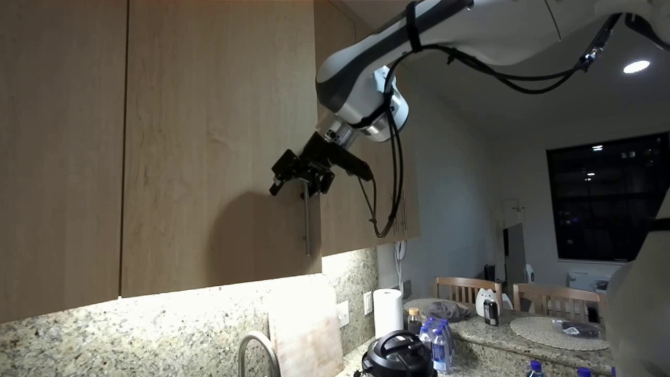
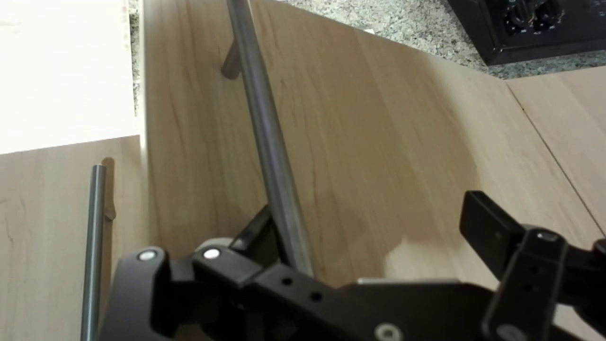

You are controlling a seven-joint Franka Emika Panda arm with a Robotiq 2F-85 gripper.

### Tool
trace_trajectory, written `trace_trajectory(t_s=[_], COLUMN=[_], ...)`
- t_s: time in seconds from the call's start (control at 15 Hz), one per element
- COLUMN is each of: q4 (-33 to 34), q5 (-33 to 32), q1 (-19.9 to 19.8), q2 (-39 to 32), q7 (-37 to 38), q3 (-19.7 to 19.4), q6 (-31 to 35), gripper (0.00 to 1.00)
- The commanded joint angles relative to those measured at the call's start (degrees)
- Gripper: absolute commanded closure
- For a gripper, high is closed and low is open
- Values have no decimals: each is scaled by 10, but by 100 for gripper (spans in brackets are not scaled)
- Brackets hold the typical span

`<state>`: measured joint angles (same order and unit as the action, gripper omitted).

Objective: Open the cupboard door

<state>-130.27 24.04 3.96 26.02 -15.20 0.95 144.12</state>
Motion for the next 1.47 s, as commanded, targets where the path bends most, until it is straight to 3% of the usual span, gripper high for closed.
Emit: trace_trajectory(t_s=[0.0,1.4], q4=[-52,-164], q5=[-1,-20], q1=[36,30], q2=[19,91], q7=[83,311], q3=[30,120], q6=[28,161], gripper=[0,0])
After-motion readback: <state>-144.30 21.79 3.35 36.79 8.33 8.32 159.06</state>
